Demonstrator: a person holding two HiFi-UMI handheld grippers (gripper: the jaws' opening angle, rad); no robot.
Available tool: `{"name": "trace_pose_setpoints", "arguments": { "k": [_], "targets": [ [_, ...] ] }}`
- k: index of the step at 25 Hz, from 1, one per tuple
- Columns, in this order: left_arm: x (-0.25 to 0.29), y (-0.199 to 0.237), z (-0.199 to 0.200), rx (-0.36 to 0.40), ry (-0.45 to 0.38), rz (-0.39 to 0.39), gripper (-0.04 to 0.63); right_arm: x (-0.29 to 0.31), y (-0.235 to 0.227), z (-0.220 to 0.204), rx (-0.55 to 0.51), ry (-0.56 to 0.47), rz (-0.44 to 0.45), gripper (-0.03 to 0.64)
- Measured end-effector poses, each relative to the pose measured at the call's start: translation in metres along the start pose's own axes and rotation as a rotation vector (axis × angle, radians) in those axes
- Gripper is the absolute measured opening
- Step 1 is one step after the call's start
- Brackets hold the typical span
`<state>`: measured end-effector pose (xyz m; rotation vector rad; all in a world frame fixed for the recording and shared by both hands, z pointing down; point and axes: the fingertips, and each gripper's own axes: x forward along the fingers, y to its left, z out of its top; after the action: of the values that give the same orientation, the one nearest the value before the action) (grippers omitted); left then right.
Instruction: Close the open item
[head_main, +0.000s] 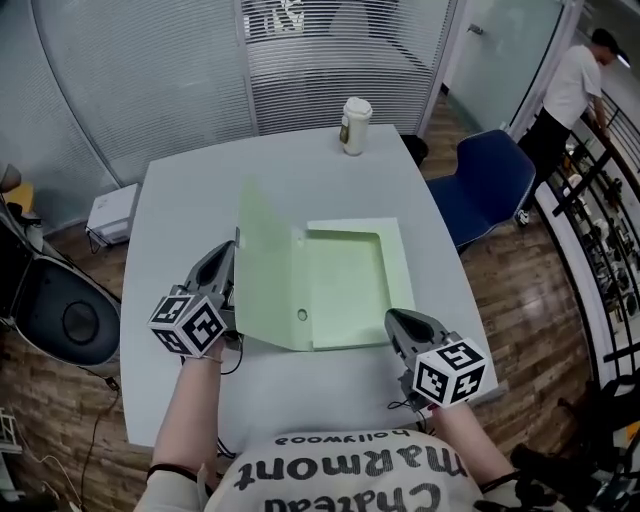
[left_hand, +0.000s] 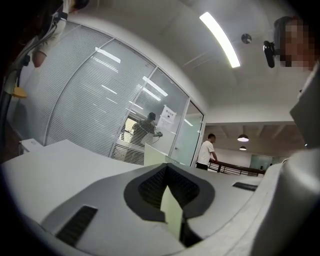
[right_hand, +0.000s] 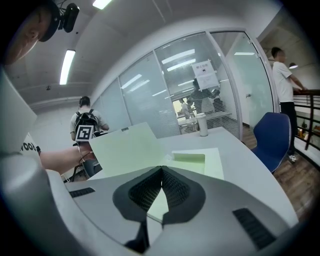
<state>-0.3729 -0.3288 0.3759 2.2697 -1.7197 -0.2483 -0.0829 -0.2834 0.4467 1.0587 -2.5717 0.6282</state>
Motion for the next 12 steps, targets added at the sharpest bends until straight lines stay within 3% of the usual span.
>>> {"name": "trace_pose_setpoints", "arguments": {
  "k": [12],
  "targets": [
    [0.042,-0.076,-0.01,0.059,0.041,0.002,-0.006,-0.027,-0.068,0.0,0.064,-0.032,0.062,0.003]
  ]
}}
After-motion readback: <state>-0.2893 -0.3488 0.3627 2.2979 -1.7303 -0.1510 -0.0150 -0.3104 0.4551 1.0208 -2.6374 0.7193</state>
